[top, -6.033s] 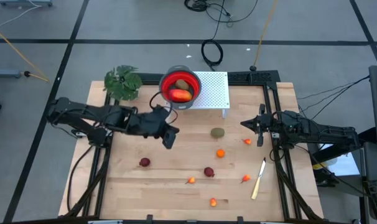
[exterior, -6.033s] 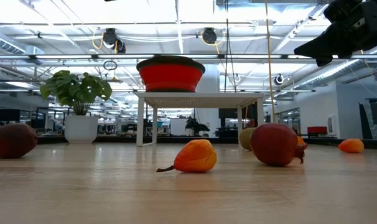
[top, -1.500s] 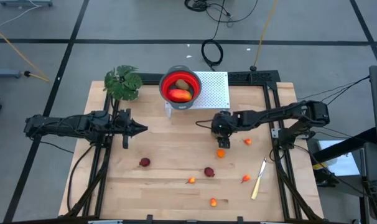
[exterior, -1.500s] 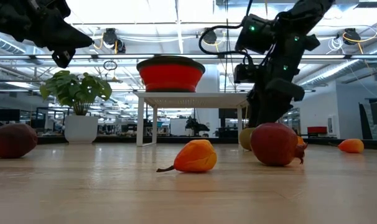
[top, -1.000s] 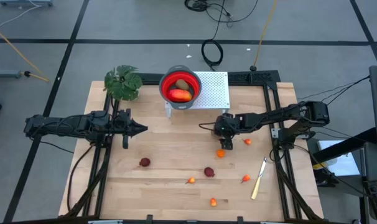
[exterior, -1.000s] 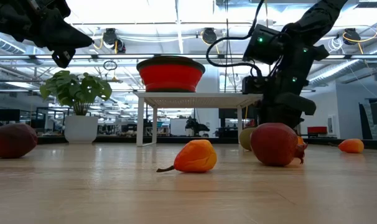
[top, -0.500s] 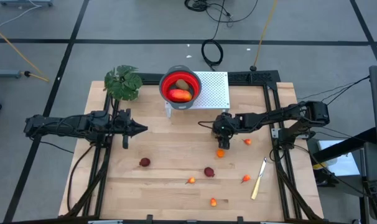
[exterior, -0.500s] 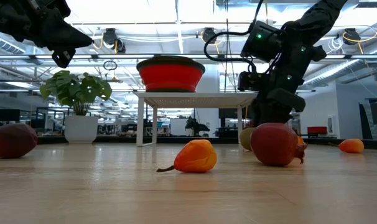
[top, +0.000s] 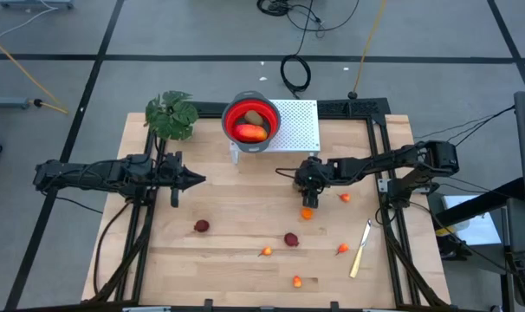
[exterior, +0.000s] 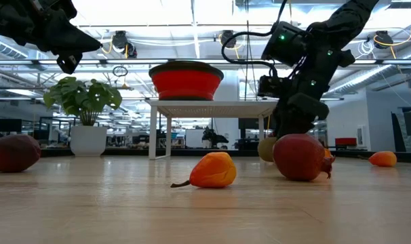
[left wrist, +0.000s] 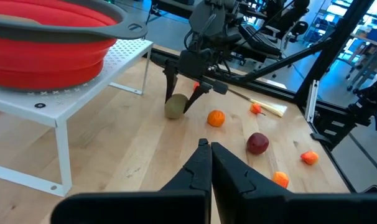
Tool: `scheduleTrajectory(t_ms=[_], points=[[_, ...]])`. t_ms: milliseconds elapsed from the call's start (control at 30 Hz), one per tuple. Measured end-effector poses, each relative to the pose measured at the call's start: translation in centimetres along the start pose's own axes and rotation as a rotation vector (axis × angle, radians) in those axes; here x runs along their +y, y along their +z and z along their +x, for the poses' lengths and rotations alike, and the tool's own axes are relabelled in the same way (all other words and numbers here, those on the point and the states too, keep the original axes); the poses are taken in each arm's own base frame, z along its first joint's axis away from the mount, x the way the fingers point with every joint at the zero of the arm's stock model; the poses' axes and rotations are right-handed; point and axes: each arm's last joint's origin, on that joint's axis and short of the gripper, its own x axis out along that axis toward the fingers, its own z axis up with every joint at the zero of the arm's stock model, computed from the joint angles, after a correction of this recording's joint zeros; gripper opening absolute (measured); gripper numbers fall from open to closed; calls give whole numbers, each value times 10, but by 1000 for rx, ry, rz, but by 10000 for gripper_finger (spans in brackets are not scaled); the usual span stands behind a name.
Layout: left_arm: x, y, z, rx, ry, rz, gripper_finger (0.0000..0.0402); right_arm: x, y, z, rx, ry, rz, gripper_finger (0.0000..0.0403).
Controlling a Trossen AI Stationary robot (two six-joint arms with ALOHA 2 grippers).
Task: Pick & Place Fruit
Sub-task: Put the kiwi into the red strainer bowl
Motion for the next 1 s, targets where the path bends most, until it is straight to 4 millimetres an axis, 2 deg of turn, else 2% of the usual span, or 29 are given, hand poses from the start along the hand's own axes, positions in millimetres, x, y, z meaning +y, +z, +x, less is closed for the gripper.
scheduleTrajectory(t_ms=[200,500,800,1000], points=[[0,0,0,3,0,0,21,4,11,-6,-107,128,37,187],[0,-1,0,11,3,1,26,11,44,-43,-422,513,175,187],[0,-1,0,16,4,24,26,11,71,-73,-670,752,445,192],[0,-2,0,18,5,27,26,11,76,-80,-640,890,696,193]])
